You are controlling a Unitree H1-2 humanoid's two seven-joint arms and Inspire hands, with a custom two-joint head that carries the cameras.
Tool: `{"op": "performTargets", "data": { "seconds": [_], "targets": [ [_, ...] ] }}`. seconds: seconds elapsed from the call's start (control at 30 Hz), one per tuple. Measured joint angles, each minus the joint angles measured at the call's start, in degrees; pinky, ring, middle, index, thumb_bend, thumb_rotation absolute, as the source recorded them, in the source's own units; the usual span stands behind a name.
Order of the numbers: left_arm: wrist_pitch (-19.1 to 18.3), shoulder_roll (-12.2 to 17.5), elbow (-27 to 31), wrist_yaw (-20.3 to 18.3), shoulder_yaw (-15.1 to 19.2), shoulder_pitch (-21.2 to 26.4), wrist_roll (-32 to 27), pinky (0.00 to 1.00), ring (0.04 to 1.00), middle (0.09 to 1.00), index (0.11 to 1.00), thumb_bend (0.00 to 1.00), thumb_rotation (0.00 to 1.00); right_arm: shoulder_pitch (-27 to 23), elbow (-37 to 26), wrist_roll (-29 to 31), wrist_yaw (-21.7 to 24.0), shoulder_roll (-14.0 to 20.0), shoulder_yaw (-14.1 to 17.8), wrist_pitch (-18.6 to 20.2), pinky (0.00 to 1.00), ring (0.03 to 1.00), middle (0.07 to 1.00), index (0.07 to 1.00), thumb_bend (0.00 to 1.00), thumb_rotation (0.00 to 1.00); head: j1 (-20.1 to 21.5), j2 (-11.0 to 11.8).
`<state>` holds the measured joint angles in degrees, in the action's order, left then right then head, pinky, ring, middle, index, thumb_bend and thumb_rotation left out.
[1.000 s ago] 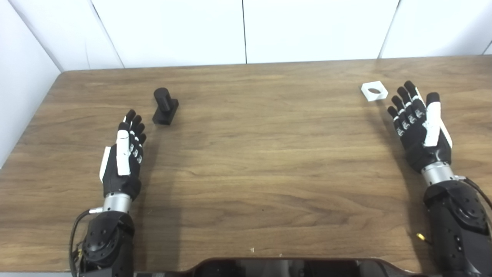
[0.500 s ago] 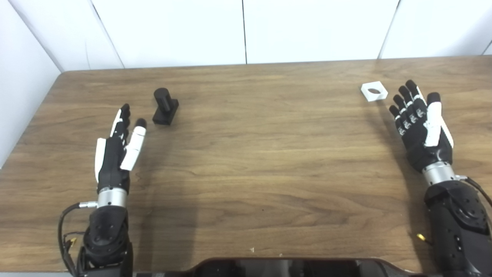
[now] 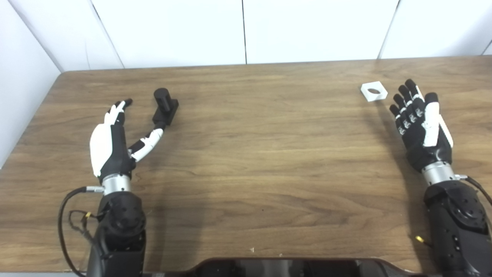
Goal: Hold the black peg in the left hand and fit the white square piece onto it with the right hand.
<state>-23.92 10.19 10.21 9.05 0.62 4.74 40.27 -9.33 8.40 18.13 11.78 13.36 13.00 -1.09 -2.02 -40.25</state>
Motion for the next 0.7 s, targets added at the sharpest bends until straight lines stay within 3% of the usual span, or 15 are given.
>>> {"op": "performTargets", "data": {
  "seconds": [0.13, 0.33, 0.7],
  "targets": [
    [-2.34, 0.99, -1.80, -0.08, -2.64, 1.25, 6.63, 1.00, 1.000, 0.966, 0.774, 0.74, 0.40, -0.17, 0.26, -0.39, -0.05, 0.00, -0.02, -0.06, 1.00, 1.000, 1.000, 1.000, 0.60, 1.00, 0.26, 0.18],
    [-2.90, 1.24, -5.04, -2.99, -2.77, 3.32, 15.36, 1.00, 1.000, 0.961, 0.766, 0.75, 0.44, -0.77, 1.35, -0.76, -0.24, 0.29, -0.01, -0.11, 1.00, 1.000, 1.000, 1.000, 0.61, 1.00, 0.44, 0.97],
    [-2.94, 0.28, -10.35, -4.14, -3.40, 6.77, 18.45, 1.00, 1.000, 0.959, 0.784, 0.76, 0.49, -0.95, 1.63, -0.79, -0.20, 0.78, -0.01, -0.15, 1.00, 1.000, 1.000, 1.000, 0.60, 1.00, 0.79, 1.49]
  ]
}}
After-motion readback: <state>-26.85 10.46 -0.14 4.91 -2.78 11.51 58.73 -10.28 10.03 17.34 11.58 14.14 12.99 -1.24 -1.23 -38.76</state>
